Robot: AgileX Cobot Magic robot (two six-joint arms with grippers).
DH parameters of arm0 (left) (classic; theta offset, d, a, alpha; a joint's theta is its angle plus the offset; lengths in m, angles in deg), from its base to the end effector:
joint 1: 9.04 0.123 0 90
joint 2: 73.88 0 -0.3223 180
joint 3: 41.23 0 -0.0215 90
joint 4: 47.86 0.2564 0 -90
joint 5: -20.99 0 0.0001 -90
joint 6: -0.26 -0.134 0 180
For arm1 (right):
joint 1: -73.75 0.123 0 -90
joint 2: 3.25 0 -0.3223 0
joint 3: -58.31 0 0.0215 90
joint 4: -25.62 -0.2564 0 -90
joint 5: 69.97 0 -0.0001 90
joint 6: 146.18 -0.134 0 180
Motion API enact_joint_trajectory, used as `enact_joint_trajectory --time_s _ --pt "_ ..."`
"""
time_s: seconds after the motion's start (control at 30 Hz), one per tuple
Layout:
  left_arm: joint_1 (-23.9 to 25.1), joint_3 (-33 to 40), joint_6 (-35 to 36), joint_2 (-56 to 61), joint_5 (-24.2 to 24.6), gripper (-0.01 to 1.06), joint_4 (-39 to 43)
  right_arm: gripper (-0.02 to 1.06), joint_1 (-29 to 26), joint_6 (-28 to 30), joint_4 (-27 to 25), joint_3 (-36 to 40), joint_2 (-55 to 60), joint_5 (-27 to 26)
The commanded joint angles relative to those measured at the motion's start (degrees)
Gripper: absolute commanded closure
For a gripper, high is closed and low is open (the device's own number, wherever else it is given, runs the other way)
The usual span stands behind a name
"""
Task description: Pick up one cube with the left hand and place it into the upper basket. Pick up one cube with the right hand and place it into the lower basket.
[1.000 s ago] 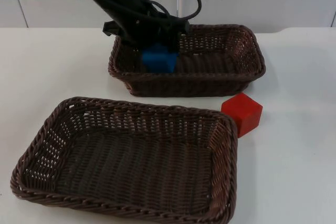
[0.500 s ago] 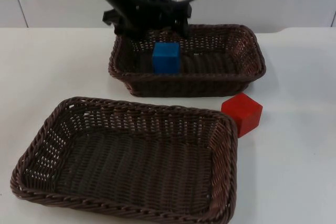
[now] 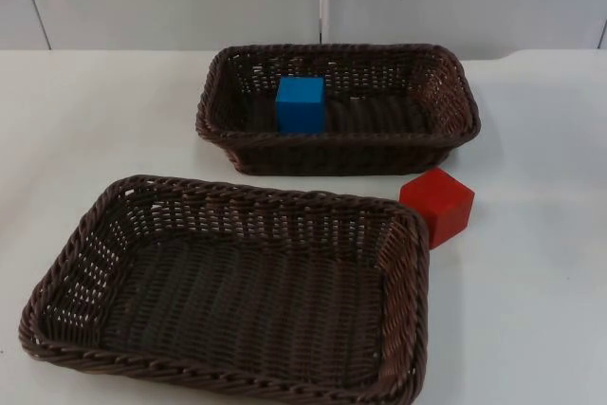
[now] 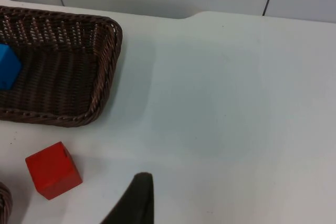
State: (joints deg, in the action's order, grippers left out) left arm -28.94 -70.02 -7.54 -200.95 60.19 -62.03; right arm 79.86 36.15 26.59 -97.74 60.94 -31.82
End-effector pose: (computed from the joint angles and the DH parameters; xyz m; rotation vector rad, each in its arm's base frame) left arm 0.5025 -0.2040 0.2682 0.4212 2.3676 -0.3753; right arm 0.2221 0.0224 0.3636 -0.1710 2.1975 0.0179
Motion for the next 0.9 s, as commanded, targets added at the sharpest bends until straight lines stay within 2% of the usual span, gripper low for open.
enact_joint_trajectory --time_s 0.0,0.4,0.6,0.8,0.87 --pt "0.0 -0.3 2.4 2.6 1.6 0.15 3.0 0.03 -0.3 -0.1 0.2 0.1 -0.2 0.1" --pt "0.0 0.8 8.1 9.6 8.1 0.15 10.8 0.03 -0.3 -0.1 0.2 0.1 -0.2 0.1" --pt "0.0 5.6 8.1 13.8 6.6 0.15 10.9 0.03 -0.3 -0.1 0.2 0.1 -0.2 0.1" --pt "0.0 14.0 8.1 20.4 3.8 0.15 11.0 0.03 -0.3 -0.1 0.2 0.1 -0.2 0.1" --pt "0.0 19.2 8.1 24.1 1.9 0.15 11.0 0.03 -0.3 -0.1 0.2 0.1 -0.2 0.1"
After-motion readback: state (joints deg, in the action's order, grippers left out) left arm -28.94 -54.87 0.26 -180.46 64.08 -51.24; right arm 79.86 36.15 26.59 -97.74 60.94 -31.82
